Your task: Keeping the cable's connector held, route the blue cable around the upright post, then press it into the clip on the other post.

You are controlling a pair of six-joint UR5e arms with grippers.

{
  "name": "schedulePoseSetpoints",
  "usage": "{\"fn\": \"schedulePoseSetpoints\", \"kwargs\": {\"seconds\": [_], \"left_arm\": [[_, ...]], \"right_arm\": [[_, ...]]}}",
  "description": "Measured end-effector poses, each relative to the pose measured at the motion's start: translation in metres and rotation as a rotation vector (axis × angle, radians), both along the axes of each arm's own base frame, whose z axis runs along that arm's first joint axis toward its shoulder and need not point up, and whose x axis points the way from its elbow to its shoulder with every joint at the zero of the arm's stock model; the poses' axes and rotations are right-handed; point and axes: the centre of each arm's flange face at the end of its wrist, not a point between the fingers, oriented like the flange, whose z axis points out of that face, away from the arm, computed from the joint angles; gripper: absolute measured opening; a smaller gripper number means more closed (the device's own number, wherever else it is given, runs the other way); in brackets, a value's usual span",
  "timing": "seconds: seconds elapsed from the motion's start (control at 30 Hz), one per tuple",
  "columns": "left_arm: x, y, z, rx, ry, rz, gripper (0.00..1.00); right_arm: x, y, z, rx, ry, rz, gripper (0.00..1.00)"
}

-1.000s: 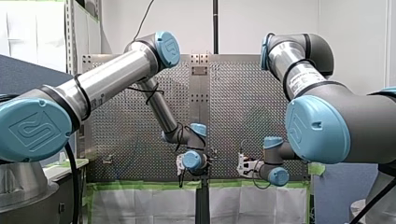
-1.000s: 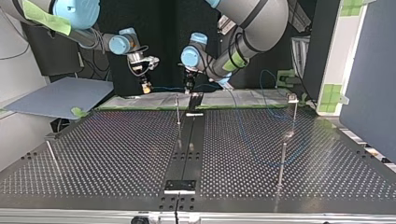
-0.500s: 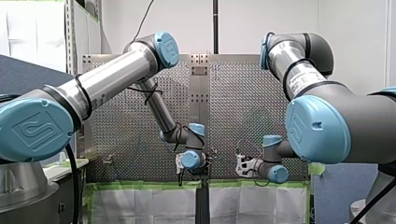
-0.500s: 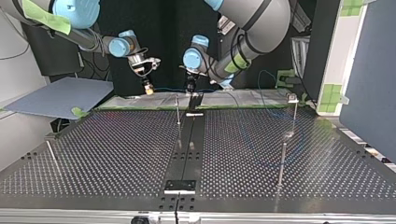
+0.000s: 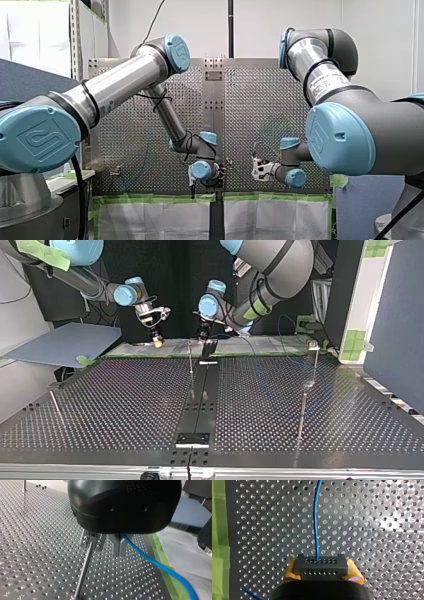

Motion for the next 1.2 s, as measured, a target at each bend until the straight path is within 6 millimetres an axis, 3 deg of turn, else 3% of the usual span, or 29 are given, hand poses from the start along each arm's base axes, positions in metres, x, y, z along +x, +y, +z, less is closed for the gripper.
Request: {"fn": "schedulePoseSetpoints", "kwargs": {"seconds": [0.23, 0.7, 0.97, 1.2], "left_arm": [[0.005, 0.003, -0.001, -0.038, 0.026, -0.025, 0.01], [0.033, 0.004, 0.013, -0.126, 0.029, -0.057, 0.01], [0.041, 0.000, 0.005, -0.157, 0.067, -0.093, 0.01], [0.052, -0.003, 0.011, -0.205, 0.074, -0.115, 0.01]], "right_arm": [[-0.004, -0.003, 0.001, 0.023, -0.034, -0.011, 0.00], [-0.006, -0.016, 0.006, 0.010, -0.044, -0.031, 0.00], [-0.006, -0.022, 0.009, 0.000, -0.040, -0.052, 0.00], [-0.006, -0.023, 0.010, -0.009, -0.043, -0.052, 0.00]]}}
